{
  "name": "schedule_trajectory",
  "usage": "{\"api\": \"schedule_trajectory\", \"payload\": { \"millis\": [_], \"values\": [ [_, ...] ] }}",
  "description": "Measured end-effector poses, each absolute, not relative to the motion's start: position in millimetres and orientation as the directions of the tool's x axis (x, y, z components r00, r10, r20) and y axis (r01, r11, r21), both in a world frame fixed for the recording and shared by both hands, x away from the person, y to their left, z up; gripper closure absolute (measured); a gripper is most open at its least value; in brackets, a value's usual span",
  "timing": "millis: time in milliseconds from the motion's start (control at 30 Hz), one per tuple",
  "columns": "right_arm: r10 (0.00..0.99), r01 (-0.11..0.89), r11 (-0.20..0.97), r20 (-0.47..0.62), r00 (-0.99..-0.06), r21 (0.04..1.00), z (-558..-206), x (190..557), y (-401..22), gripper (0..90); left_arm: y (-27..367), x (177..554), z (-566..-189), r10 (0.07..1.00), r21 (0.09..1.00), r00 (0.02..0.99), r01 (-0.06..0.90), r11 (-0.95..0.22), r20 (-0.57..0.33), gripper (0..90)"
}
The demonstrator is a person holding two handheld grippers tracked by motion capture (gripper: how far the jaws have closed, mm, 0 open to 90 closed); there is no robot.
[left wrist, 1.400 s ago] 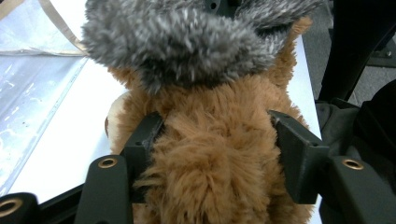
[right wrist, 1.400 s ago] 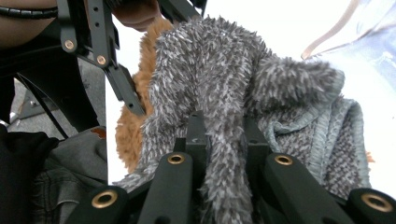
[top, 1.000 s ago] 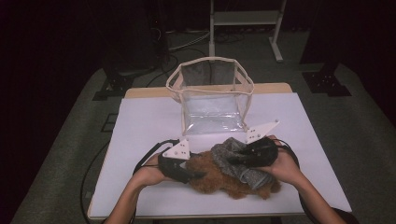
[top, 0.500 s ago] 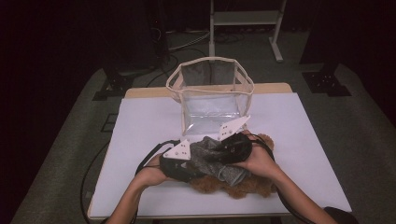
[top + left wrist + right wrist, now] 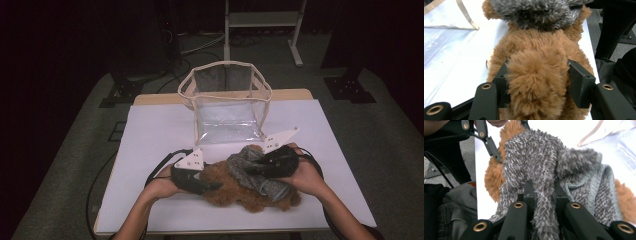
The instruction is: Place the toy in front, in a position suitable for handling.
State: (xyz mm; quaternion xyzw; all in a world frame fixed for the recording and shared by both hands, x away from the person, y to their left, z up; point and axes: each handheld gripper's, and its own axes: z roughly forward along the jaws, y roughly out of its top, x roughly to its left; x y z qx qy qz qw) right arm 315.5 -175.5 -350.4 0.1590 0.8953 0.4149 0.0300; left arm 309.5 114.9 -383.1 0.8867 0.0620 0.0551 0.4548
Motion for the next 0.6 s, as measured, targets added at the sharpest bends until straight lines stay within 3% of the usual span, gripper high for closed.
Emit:
{"api": "schedule_trajectory", "payload": {
  "millis": [600],
  "values": [
    [0.309, 0.272, 0.579, 0.101, -0.946, 0.769, -365.1, 320.2, -184.3, 78.0, 125.4, 316.4, -392.5, 0.192, 0.82, 0.981, 0.103, -0.563, 0.009, 21.2]
  ]
}}
